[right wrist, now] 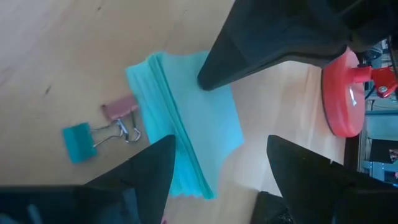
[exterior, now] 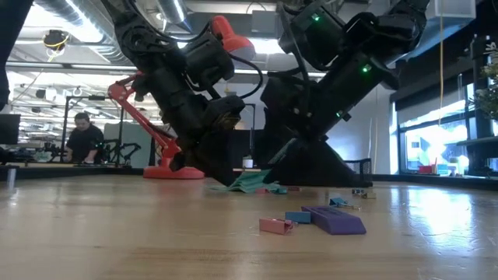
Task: Pick and place office supplies into organizer
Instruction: Put the blue sticky notes into the black desk organizer
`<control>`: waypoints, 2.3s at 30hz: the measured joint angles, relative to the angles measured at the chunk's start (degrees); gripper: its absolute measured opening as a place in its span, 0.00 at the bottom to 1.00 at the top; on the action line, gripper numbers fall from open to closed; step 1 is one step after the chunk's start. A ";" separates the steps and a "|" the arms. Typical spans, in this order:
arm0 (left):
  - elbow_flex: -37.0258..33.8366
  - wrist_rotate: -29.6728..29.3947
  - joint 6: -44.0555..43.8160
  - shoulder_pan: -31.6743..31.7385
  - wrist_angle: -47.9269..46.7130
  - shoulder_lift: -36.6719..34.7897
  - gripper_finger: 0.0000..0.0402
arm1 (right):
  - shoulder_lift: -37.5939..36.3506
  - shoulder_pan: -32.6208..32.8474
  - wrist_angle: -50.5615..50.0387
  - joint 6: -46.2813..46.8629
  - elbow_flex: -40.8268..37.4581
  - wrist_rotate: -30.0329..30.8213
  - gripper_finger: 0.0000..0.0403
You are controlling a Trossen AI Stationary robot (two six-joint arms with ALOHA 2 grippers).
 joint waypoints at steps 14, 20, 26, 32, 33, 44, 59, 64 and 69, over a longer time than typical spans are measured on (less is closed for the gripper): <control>0.00 0.04 0.15 0.00 0.00 0.00 0.01 | -0.01 -0.02 2.47 0.17 0.00 -5.11 0.63; 0.00 0.37 0.15 0.04 0.09 0.00 0.01 | -0.01 -0.03 2.45 0.21 0.00 -5.14 0.60; 0.00 0.53 0.15 0.04 0.33 -0.02 0.01 | 2.43 -0.26 2.86 0.01 0.03 -5.13 0.49; 0.00 0.81 0.15 0.04 0.04 -0.02 0.00 | 3.68 -0.27 3.37 -0.03 0.26 -5.23 0.38; 0.00 0.81 0.15 0.04 0.04 -0.04 0.01 | 3.69 -0.28 3.42 -0.02 0.26 -5.27 0.37; 0.00 1.55 0.24 0.07 0.01 -0.02 0.01 | 3.90 -0.31 4.76 -0.10 0.09 -5.31 0.27; 0.00 3.61 0.19 0.07 0.11 -0.02 0.01 | 4.01 -0.26 4.56 0.27 0.11 -4.94 0.30; 0.00 3.79 0.17 0.07 0.04 -0.02 0.01 | 4.03 -0.02 4.45 0.27 0.11 -4.82 0.37; 0.00 3.83 0.15 0.14 0.04 -0.02 0.01 | 4.03 1.14 4.60 -0.24 0.11 -3.90 0.46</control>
